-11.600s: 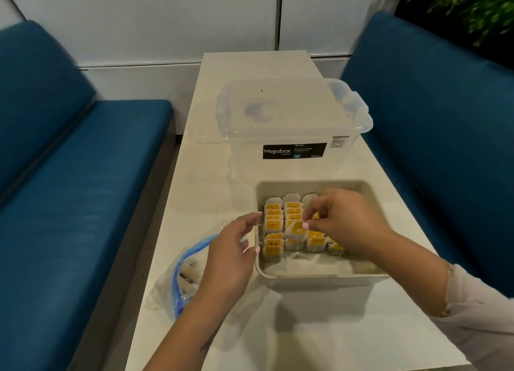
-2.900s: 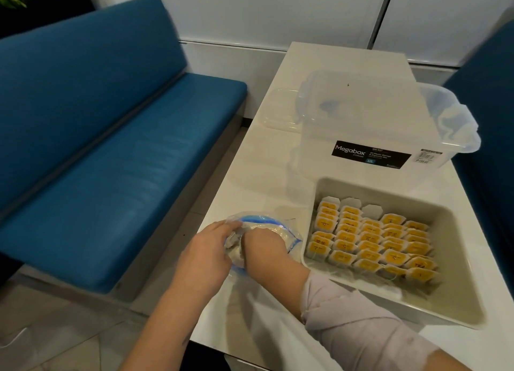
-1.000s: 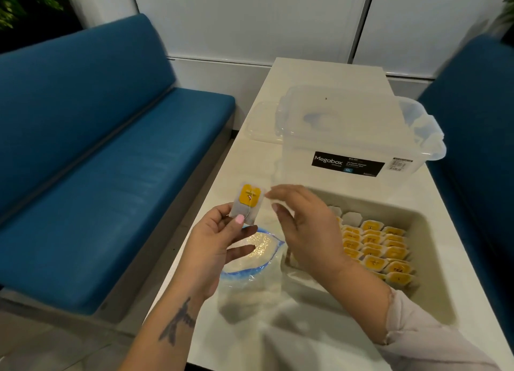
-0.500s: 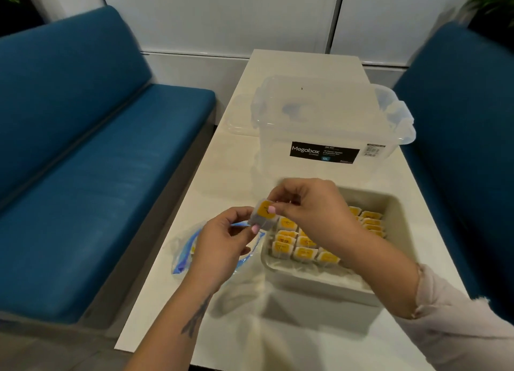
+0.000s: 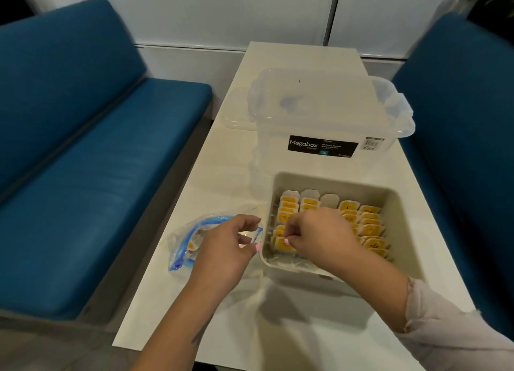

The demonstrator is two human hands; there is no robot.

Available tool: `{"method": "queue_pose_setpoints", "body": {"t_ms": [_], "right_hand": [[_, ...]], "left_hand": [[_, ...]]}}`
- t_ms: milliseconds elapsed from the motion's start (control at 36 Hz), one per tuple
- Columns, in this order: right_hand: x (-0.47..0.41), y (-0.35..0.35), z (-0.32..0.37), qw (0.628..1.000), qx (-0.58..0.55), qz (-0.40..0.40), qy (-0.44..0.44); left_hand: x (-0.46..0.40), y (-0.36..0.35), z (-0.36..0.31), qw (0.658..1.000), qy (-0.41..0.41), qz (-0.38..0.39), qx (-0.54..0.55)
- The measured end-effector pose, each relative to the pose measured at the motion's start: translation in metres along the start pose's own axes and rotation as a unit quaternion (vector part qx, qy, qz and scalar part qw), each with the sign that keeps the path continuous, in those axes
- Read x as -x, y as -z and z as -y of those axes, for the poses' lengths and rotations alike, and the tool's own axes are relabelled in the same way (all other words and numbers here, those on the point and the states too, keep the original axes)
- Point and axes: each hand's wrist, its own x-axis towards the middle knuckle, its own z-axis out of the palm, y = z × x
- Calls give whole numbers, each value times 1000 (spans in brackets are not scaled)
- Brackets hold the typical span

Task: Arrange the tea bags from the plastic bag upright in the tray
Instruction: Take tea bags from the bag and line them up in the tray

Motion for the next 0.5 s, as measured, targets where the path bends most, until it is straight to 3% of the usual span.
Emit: {"method": "queue_pose_setpoints", "body": {"t_ms": [500], "right_hand": [[-5, -23, 6, 999, -9, -5, -40]], "left_hand": [[5, 1, 0, 1000, 6, 11, -2]]}}
